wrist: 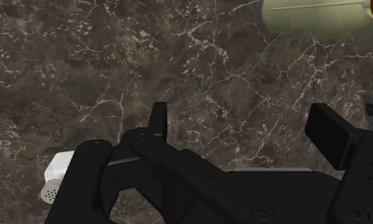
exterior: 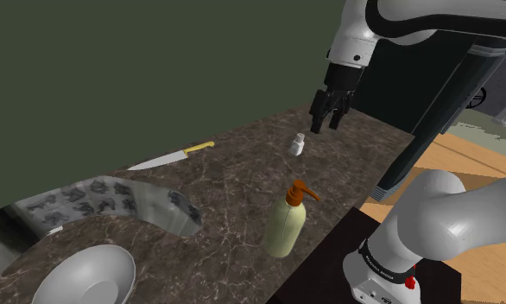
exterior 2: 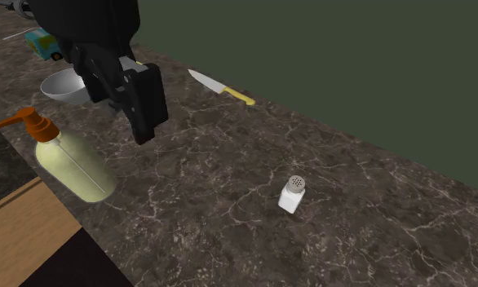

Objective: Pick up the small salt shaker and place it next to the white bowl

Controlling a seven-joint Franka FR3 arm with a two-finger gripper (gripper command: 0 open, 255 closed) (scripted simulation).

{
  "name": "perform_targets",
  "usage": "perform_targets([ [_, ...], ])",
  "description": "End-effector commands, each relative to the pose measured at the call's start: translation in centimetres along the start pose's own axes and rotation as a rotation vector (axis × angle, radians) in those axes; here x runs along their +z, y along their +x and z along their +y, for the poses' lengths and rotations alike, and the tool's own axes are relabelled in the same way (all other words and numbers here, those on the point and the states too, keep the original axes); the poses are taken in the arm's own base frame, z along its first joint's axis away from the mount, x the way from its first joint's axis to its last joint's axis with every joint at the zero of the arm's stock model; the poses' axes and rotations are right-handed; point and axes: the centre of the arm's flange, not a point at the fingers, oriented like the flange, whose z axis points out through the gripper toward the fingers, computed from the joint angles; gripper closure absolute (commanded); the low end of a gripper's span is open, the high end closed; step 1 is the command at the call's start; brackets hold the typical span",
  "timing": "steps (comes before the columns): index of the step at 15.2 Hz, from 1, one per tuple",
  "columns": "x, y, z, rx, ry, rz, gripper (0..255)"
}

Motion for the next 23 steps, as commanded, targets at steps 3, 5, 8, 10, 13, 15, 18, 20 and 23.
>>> perform_targets([
  [3, 1.0, 1.5, 1.6, -0.006, -0.014, 0.008, 0],
  [5, 2.0, 3.0, 3.2, -0.011, -0.027, 0.017, 0],
  [8, 3.4, 5.3, 5.7, -0.020, -0.047, 0.029, 0],
  [10, 4.3, 6.8, 7.3, -0.025, -0.061, 0.038, 0],
  [13, 5.6, 9.1, 9.8, -0.033, -0.081, 0.050, 0],
  [15, 6.4, 10.7, 11.4, -0.039, -0.095, 0.058, 0],
  [18, 7.6, 13.1, 13.9, -0.047, -0.115, 0.071, 0],
  [20, 8.3, 14.7, 15.5, -0.053, -0.128, 0.079, 0],
  [23, 9.3, 17.2, 18.0, -0.061, -0.149, 0.092, 0],
])
